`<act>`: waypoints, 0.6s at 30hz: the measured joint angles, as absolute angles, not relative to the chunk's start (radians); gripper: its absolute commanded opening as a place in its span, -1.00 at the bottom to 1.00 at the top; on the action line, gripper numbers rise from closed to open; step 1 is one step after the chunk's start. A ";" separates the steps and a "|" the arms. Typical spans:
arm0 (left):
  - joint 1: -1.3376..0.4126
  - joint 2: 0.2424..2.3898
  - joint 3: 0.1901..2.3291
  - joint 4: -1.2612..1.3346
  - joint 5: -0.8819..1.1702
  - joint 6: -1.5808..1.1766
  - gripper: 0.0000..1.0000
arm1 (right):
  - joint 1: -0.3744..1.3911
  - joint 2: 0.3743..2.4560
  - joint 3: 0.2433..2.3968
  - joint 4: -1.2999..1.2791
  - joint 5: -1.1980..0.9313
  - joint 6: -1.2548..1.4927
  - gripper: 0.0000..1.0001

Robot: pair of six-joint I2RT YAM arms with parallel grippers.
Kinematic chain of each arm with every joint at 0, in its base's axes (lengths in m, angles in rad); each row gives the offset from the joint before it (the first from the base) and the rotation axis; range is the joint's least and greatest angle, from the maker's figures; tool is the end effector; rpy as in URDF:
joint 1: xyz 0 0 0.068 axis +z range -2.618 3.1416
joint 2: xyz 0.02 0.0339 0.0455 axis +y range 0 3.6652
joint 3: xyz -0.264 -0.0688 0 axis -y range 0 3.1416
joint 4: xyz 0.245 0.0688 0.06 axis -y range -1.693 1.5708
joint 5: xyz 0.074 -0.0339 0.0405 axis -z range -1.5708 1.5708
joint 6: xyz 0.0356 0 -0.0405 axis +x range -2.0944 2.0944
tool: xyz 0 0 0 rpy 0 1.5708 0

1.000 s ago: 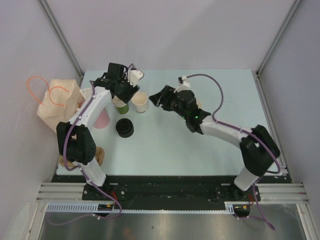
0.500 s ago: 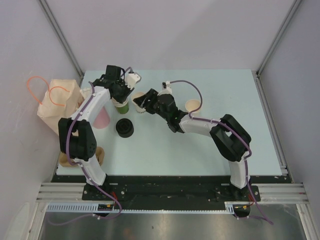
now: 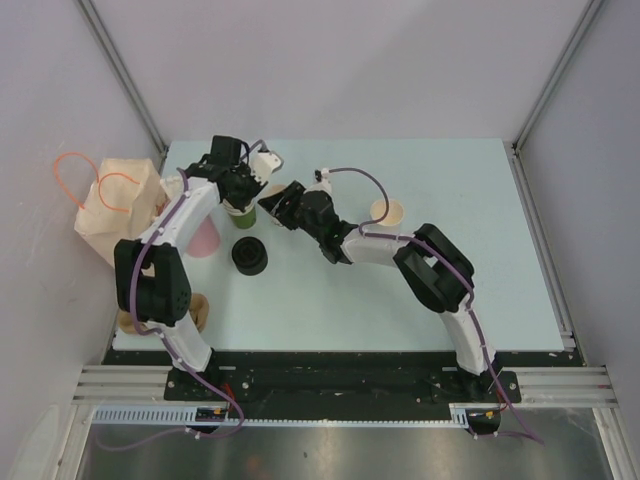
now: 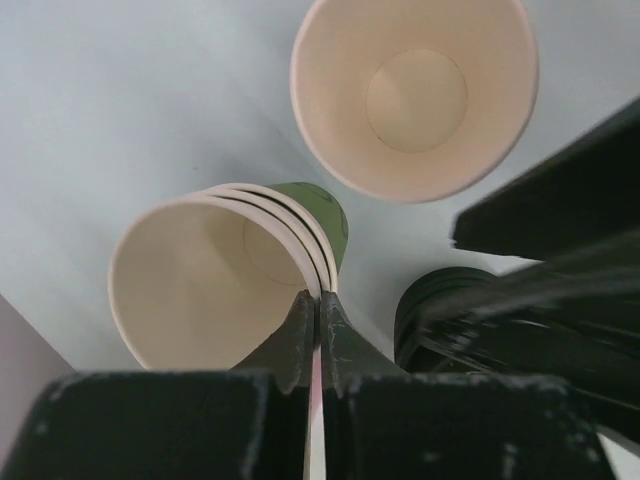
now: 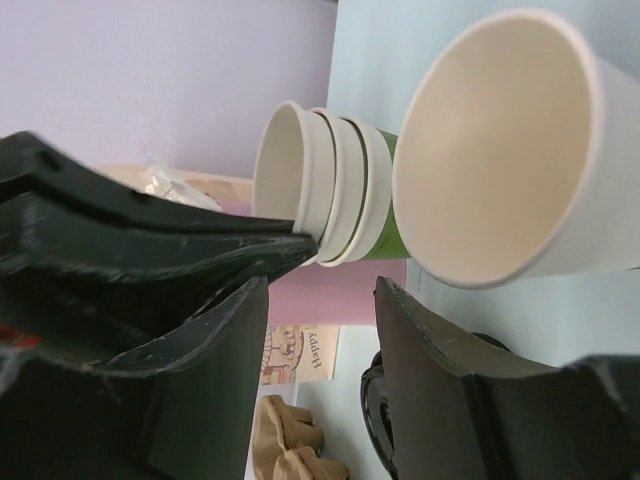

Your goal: Pack the takeout coffee

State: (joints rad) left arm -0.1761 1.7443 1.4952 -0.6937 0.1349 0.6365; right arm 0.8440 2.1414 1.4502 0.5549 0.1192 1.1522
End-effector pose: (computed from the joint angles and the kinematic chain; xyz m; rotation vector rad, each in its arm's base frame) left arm 0.3753 -0.0716 0.2829 1.0387 2.2754 0.0208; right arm 0.3340 0.3693 0.2109 0.3912 1.8712 1.3377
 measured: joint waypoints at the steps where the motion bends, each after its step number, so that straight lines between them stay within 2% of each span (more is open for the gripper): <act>1: -0.176 1.736 1.485 -0.694 0.134 0.640 -0.99 | 0.849 2.166 1.472 0.547 0.120 1.160 0.02; 7: -0.176 1.702 1.463 -0.700 0.118 0.664 -0.99 | 0.873 2.248 1.582 0.516 0.114 1.200 0.01; 18: -0.176 1.651 1.464 -0.702 0.105 0.675 -0.99 | 0.876 2.249 1.586 0.498 0.116 1.204 -0.02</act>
